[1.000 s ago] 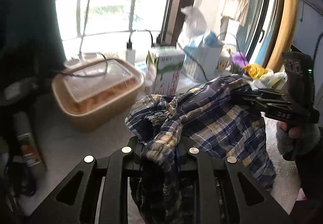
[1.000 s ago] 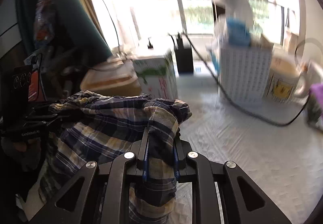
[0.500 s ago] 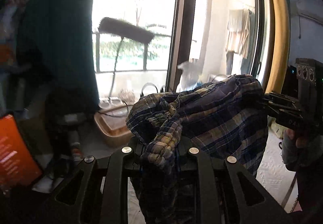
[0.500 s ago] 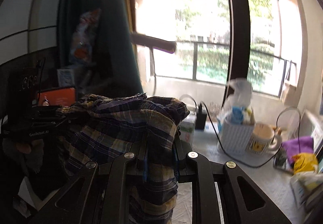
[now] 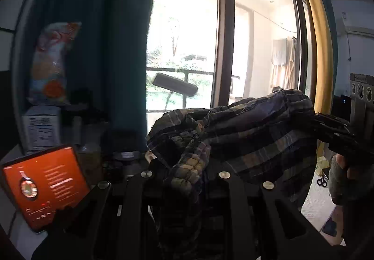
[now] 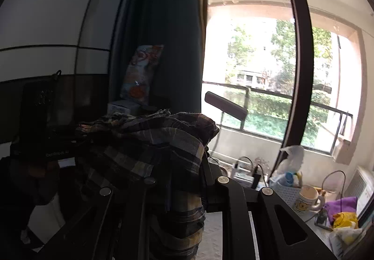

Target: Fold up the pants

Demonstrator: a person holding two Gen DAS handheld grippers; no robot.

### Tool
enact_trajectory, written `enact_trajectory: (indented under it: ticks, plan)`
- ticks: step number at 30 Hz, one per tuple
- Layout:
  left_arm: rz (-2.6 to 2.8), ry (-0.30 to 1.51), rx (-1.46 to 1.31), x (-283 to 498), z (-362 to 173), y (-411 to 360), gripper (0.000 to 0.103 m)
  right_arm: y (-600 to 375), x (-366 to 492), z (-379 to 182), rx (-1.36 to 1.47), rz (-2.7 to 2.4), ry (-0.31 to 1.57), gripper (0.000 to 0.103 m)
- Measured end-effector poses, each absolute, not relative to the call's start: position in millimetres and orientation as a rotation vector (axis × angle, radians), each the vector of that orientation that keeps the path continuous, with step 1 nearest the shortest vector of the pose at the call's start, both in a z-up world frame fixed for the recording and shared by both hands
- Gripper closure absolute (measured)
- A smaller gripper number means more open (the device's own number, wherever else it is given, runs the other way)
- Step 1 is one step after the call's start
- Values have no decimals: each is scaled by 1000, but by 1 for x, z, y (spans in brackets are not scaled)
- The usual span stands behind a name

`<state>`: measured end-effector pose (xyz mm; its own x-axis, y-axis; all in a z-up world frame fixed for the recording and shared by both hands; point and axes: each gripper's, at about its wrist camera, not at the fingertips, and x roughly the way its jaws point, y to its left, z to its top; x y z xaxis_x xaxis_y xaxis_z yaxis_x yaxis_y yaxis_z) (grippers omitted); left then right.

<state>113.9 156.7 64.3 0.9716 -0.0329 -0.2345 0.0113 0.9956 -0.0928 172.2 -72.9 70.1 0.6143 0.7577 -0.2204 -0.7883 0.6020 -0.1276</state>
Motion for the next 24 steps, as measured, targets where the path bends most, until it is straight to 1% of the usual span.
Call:
enact_trajectory:
  ticks: [6,11,16,20,24]
  plan:
    - [77,223,-55,62,73,180,83,-46,141,72,-202,993,132,84]
    - [110,306,-43,44,52,202,83,-19,127,56,-159,1055,210,84]
    - [144,442,-101,65,7,234,83,21,143,12,-161,1057,361,84]
    - [138,549,-232,98,-38,269,83,58,180,-44,-193,1006,495,85]
    - [137,645,-243,137,-79,282,83,81,219,-81,-193,967,599,84]
